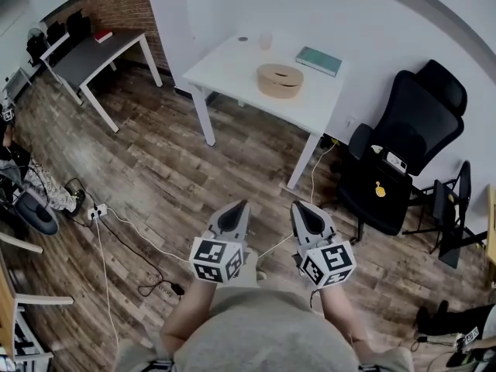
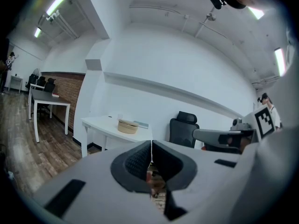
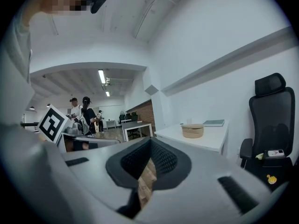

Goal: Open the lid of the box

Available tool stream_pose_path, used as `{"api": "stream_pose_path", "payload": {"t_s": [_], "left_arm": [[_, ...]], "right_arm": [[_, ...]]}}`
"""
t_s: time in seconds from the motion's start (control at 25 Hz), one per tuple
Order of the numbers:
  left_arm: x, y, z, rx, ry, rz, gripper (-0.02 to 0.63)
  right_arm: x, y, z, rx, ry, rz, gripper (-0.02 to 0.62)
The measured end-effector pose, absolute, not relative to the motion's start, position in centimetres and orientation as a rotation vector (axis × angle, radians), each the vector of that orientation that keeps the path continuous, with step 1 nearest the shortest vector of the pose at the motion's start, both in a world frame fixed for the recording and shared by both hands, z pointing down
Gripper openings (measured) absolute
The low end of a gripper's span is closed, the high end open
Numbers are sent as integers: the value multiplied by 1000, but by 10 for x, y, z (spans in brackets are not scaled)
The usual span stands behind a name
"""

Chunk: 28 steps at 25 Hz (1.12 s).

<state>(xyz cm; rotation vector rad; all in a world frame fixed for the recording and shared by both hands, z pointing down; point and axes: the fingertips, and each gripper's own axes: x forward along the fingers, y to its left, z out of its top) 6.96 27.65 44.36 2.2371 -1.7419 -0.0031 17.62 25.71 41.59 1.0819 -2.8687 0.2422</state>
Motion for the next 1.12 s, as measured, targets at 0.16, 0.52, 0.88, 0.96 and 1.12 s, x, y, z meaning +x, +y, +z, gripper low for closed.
{"api": "stream_pose_path", "payload": {"t_s": [0.16,0.52,0.88,0.96,1.12], "left_arm": [[67,265,444,2235,-1745,-10,8],[58,205,448,2248,-1741,-18,8],[27,118,447,2269,-1713,8,8],[19,97,445,2276,-1703,13,8],[-1,56,440,2294,-1686,17,8]], "right_arm": [[175,245,417,1081,-2877,252,0],[166,188,420,1090,-2873,223,0],[133,101,413,1116,-2870,204,1],[123,80,411,1123,-2864,203,1],[103,41,406,1142,-2858,189,2]]}}
